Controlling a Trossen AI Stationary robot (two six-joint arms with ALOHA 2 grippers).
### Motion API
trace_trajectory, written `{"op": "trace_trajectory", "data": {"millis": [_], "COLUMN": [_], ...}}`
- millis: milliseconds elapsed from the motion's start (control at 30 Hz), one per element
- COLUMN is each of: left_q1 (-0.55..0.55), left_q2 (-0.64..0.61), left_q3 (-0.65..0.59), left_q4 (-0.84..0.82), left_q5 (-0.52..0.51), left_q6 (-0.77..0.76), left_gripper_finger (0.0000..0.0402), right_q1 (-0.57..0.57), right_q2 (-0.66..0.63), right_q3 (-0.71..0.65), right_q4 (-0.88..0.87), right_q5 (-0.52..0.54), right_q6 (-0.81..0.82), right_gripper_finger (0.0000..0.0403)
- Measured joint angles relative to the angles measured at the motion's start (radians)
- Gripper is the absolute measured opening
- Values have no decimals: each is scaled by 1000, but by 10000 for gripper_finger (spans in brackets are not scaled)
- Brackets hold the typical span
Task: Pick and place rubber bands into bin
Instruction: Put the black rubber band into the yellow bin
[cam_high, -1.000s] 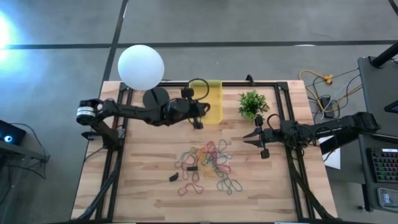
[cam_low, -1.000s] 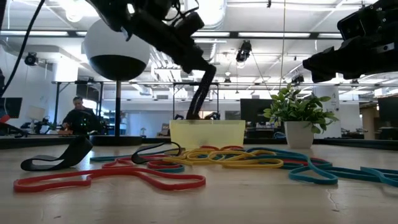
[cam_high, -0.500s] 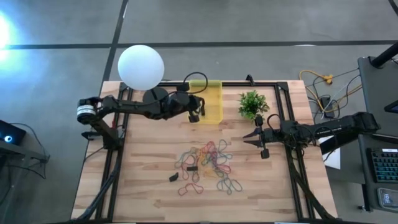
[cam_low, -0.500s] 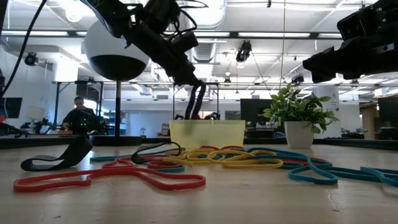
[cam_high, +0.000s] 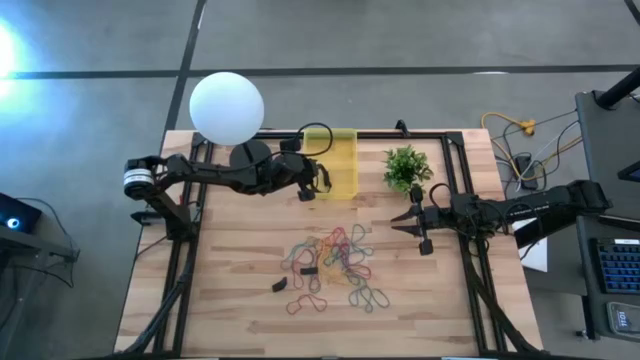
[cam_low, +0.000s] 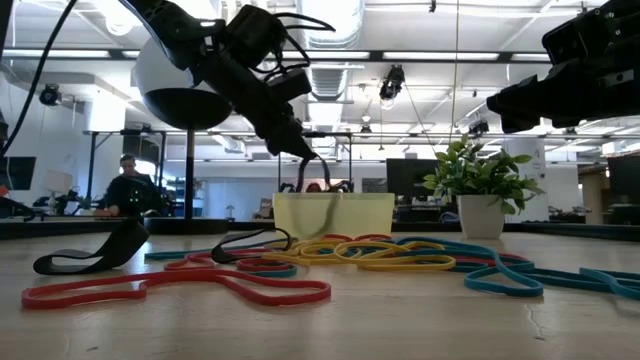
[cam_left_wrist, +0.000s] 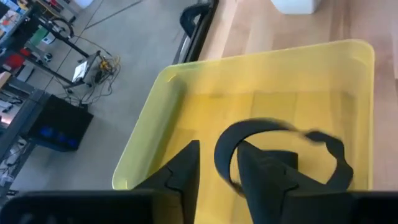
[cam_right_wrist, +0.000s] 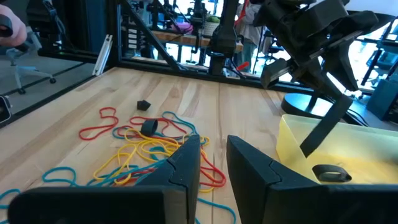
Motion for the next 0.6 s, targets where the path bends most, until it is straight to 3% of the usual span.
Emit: {"op": "trace_trajectory", "data": {"millis": [300,600], "left_q1": [0,-5], "left_q2": [-8,-15], "left_q3": [24,49], "left_q4": [-51,-196], "left_q5": [5,98], "left_q6": [0,-54], "left_gripper_finger": [103,103], "right_q1": [0,0], "right_q2": [0,0], "right_q3": [0,0], "right_q4": [0,-2], "right_q5": [0,0], "right_q6": [0,-15], "right_gripper_finger": [68,68]}}
